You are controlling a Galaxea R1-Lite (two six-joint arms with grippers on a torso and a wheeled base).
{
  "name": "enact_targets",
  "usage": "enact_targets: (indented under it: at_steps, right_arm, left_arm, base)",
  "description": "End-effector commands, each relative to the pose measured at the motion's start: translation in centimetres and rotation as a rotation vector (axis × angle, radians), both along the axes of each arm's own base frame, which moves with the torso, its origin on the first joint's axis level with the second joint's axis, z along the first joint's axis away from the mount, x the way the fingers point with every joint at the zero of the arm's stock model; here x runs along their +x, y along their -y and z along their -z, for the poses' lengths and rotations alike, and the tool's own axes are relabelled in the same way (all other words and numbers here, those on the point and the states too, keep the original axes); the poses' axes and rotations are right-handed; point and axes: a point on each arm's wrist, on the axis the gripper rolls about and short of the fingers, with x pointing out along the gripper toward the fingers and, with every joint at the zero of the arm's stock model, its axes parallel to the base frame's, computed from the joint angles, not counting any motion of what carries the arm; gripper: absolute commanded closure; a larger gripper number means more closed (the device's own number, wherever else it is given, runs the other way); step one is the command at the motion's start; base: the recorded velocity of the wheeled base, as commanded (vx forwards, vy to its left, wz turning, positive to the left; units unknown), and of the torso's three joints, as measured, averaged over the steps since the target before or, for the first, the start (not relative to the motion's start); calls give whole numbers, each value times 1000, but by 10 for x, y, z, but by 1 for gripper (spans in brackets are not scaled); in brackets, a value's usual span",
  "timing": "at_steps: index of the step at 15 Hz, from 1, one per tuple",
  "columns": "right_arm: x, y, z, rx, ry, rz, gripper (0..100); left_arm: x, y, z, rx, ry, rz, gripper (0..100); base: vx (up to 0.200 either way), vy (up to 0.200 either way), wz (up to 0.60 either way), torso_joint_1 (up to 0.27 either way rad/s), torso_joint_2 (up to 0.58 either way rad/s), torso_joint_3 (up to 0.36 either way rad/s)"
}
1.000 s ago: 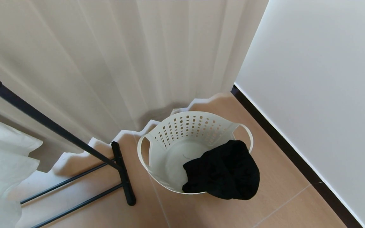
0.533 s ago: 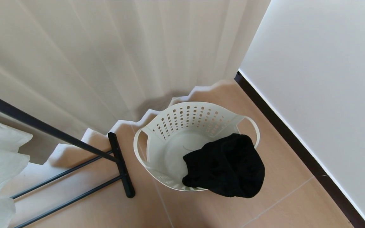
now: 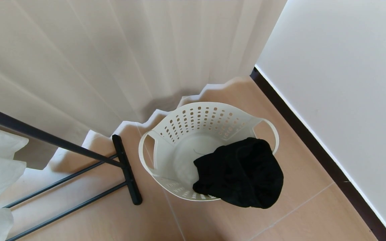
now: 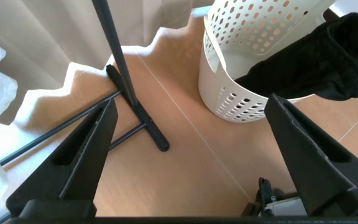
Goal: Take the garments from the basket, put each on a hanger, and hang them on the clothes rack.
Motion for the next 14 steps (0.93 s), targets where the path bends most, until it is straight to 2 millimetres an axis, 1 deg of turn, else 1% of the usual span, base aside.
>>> enact_targets:
  at_steps: [1,2,3,4,5,7,8,9,10,11,12,13,14]
  right_arm:
    - [47,-15,-21,-150,-267,-218,0]
    - [54,-18,-25,-170,-284,-247,0]
    - [86,-43,-44,-274,-323,-409,0]
    - [105,-61,-49,-344,-341,-470,0]
    - [131,-77,-58,-463,-320,-483,0]
    - [169,-100,-69,-559,-293,-502,0]
    - [194,-115,-69,-615,-285,-529,0]
    - [209,-123,-67,-652,-284,-544,0]
    - [232,-135,-58,-697,-300,-561,0]
    - [244,-139,-51,-729,-319,-545,0]
    - [254,-137,-47,-761,-335,-508,0]
    - [258,-135,-46,-771,-339,-494,0]
    - [269,-127,-49,-796,-324,-472,0]
  left_arm:
    - [0,0,0,-1,-1,0,0]
    - [0,0,0,-1,-1,0,0]
    - [0,0,0,-1,-1,0,0]
    - [0,0,0,-2,-1,0,0]
    - [0,0,0,-2,-1,0,0]
    - [0,0,0,-2,-1,0,0]
    - [0,0,0,-2,-1,0,0]
    - [0,0,0,-1,-1,0,0]
    - [0,0,0,-2,-1,0,0]
    - [0,0,0,-1,0,0,0]
    - [0,0,0,-2,-1,0,0]
    - [0,0,0,-2,-1,0,0]
    - [0,0,0,-4,-2,0,0]
  base:
    - [0,0,0,0,0,0]
    - [0,0,0,0,0,0]
    - [0,0,0,0,0,0]
    - [0,0,0,0,0,0]
    - [0,0,0,0,0,0]
    - [0,0,0,0,0,0]
    - [0,0,0,0,0,0]
    - [0,0,0,0,0,0]
    - [0,0,0,0,0,0]
    - [0,0,0,0,0,0]
    - [0,0,0,0,0,0]
    - [0,0,0,0,0,0]
    - [0,0,0,0,0,0]
